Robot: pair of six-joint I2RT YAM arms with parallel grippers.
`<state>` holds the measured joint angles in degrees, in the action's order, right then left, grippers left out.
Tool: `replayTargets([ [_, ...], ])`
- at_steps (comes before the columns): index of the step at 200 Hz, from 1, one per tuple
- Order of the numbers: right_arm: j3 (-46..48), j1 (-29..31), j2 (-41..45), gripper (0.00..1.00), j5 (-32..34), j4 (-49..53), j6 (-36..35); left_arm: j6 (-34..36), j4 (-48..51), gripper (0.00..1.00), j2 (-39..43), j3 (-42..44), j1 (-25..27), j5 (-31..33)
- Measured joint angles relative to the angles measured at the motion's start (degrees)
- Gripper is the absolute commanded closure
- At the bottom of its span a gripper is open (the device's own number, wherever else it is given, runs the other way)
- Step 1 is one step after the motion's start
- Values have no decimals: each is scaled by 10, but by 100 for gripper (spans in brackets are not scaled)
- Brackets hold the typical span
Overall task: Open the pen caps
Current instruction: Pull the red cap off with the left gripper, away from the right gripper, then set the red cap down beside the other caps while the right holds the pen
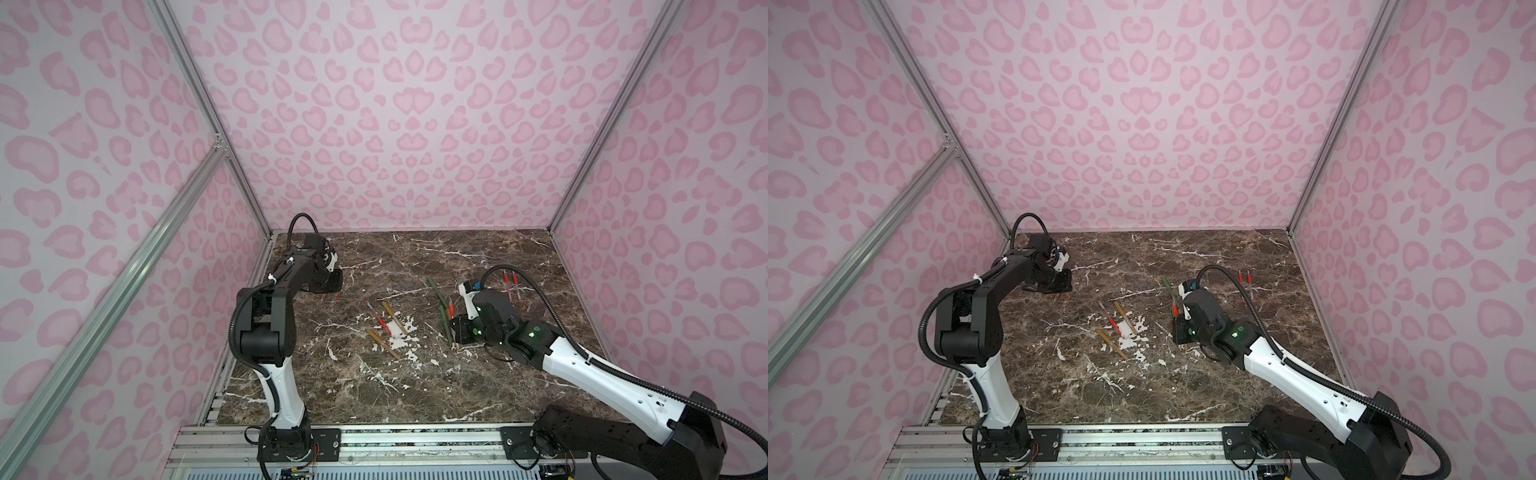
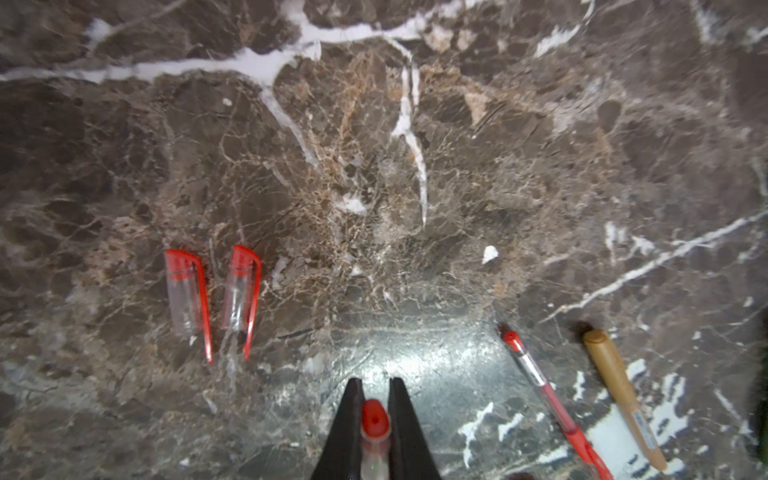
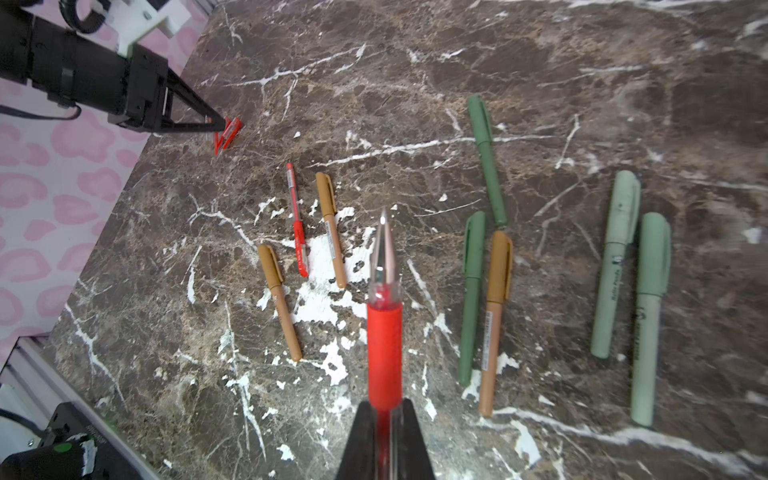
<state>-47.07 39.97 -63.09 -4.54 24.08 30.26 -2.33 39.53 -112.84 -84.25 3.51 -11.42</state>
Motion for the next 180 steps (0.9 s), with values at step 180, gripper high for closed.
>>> replayTargets([
  [180,33,-55,75,100,0,28,-2,15,58,73,-126,-120,8,87],
])
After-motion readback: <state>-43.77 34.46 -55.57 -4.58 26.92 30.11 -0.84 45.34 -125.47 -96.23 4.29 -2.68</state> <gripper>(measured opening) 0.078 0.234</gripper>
